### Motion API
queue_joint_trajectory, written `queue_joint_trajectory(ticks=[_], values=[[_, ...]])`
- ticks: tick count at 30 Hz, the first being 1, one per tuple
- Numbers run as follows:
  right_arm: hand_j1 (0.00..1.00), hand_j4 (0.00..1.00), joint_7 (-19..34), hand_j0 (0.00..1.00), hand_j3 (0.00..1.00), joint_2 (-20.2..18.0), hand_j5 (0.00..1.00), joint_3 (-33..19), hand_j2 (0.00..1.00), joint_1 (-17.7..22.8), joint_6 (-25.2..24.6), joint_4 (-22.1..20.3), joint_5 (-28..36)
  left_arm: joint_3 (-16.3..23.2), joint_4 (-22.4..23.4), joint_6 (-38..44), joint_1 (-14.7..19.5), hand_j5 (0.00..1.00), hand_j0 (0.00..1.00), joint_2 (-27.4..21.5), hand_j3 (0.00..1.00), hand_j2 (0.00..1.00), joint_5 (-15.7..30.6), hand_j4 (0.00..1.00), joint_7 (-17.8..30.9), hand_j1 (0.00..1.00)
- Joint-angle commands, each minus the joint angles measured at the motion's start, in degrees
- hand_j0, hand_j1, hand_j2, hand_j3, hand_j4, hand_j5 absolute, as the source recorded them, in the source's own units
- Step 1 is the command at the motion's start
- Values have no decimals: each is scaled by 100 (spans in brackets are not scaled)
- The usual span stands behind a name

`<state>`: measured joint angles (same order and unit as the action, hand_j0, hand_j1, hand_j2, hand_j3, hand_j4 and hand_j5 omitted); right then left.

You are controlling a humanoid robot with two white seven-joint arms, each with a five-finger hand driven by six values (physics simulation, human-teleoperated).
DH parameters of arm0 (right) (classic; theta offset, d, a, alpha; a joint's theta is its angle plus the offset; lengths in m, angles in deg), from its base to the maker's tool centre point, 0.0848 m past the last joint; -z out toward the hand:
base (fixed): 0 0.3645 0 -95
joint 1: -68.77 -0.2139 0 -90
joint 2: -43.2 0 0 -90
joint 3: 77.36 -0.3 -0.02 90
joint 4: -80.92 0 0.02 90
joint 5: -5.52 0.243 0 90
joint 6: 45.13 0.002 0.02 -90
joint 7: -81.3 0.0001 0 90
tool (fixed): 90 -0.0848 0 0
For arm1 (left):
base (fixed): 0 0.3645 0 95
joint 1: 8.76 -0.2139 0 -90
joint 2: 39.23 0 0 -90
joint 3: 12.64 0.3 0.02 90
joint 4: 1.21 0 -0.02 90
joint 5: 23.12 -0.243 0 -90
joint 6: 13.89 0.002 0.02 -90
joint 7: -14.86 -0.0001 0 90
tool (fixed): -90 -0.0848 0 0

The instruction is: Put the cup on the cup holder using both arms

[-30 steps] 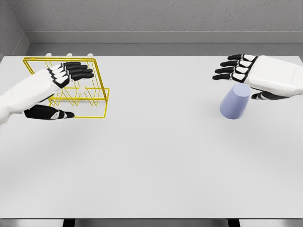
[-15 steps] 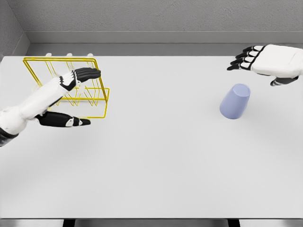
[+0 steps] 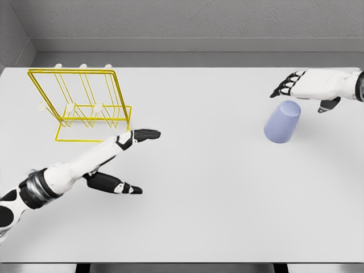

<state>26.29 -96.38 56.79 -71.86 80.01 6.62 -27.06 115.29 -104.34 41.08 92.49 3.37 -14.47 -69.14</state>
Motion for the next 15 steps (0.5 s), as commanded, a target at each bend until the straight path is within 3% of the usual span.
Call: queue_joint_trajectory(ticks=[1, 4, 6, 8, 12, 15], values=[[100, 100, -1, 100, 100, 107, 100, 41, 100, 0, -15, 4, -11, 101, -5, 3, 0, 100, 100, 90, 100, 100, 207, 100, 32, 100], [100, 100, -1, 100, 100, 142, 100, 199, 100, 35, -15, 21, -29, 215, -5, 3, 79, 100, 100, 169, 100, 100, 1313, 100, 682, 100], [100, 100, -1, 100, 100, 195, 100, 261, 100, 35, -15, 30, -117, 215, -5, 830, 193, 100, 100, 406, 100, 100, 1894, 100, 964, 100], [100, 100, -1, 100, 100, 256, 100, 393, 100, 35, -15, 39, -152, 215, 13, 1306, 220, 100, 100, 644, 100, 100, 1965, 100, 991, 100], [100, 100, 1, 100, 100, 274, 100, 402, 100, 53, -15, 48, -169, 206, 92, 1420, 229, 100, 100, 732, 100, 100, 1903, 100, 991, 100], [100, 100, -1, 100, 100, 274, 100, 402, 100, 53, -15, 57, -196, 276, 417, 1561, 237, 100, 100, 907, 100, 100, 1877, 100, 991, 100]])
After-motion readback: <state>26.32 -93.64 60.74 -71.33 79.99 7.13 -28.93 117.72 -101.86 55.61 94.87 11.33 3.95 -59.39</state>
